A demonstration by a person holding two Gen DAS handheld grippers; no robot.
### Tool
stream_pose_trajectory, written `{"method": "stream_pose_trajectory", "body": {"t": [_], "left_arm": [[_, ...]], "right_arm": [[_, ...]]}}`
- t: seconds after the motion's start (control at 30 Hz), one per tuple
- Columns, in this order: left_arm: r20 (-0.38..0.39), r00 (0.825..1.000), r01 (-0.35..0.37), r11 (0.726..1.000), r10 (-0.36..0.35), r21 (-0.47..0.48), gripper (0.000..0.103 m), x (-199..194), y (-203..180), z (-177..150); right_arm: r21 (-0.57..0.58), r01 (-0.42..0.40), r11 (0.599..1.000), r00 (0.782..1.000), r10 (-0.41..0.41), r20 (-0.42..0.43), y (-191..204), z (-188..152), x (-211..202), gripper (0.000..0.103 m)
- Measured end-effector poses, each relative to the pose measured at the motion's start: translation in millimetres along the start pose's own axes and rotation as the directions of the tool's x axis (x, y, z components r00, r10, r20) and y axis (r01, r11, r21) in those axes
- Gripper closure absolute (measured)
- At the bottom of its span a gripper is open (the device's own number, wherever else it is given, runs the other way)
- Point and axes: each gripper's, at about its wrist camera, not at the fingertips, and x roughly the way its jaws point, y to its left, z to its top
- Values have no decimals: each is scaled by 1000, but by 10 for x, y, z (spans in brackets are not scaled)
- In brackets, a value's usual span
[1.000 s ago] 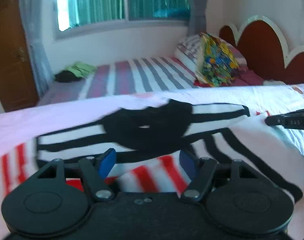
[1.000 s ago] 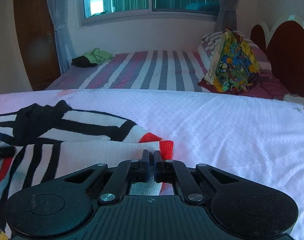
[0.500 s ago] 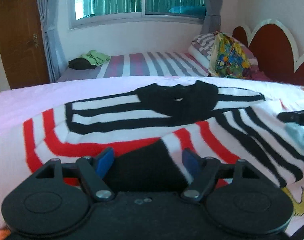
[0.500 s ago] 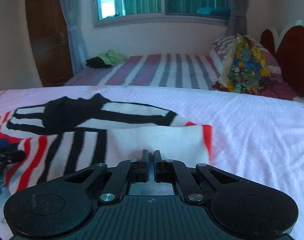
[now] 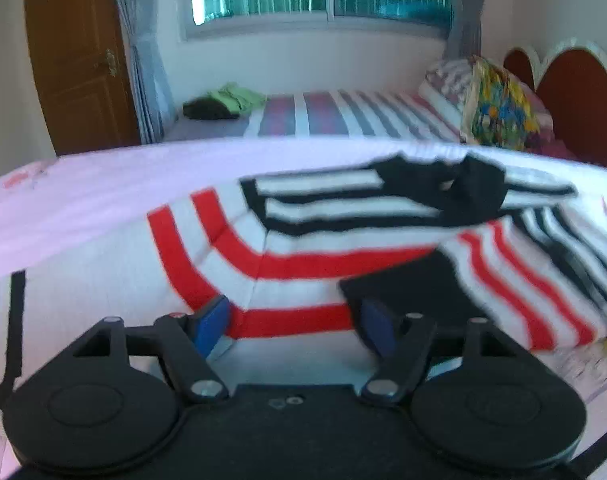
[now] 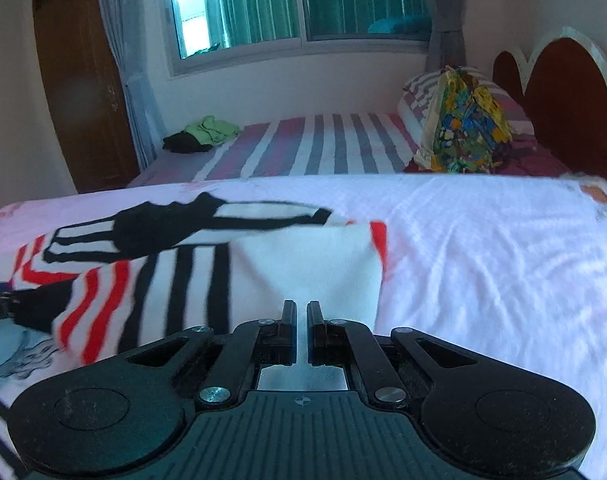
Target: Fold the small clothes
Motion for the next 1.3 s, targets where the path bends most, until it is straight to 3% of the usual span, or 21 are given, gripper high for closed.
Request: {"method": "stream_pose_trajectory", "body": {"t": [0.07, 0.1, 0.17, 0.23, 0.33, 0.4, 0.6, 0.7, 0.87, 1.0, 1.17, 1.3], "left_arm": [[-3, 1000, -2, 1000, 2, 7, 26, 11, 31, 22], [-6, 1000, 3, 1000, -3, 1, 35, -19, 37, 43], [16, 999, 48, 998, -47, -28, 39, -156, 54, 43], [31, 993, 113, 993, -112, -29, 33, -254, 4, 11], [-27, 993, 114, 993, -113, 37, 24, -104, -169, -38], [-11, 995, 102, 994, -102, 32, 16, -23, -162, -65], [-35, 994, 108, 993, -106, 57, 20, -106, -93, -9], [-1, 994, 111, 993, -111, 38, 21, -315, 117, -49], [23, 994, 103, 995, -103, 0, 22, -623, 565, -243], [53, 997, 60, 988, -53, -142, 26, -960, 1251, -496], [75, 997, 10, 936, 18, -353, 40, -1315, 2216, -916], [43, 999, 9, 824, 19, -567, 46, -1382, 2898, -1139]], "right_arm": [[-4, 54, 999, 996, -54, -70, 70, -125, 83, 101], [3, 64, 998, 996, -64, -61, 98, -160, 51, 101], [37, 86, 996, 995, -84, -54, 136, -153, -62, 101], [62, 91, 994, 996, -89, -29, 160, -159, -174, 101], [30, 153, 988, 986, -151, -72, 230, -253, -92, 101], [44, 169, 985, 984, -166, -60, 254, -269, -99, 101], [64, 224, 973, 972, -218, -89, 347, -199, -196, 101], [78, 209, 975, 978, -207, -33, 436, -209, -441, 101], [97, 206, 974, 978, -202, -52, 667, -293, -579, 101], [85, 143, 986, 990, -140, -34, 1037, -305, -659, 101], [85, 89, 992, 996, -86, -32, 1429, -287, -557, 101], [97, 72, 993, 997, -69, -36, 1702, -223, -374, 101]]}}
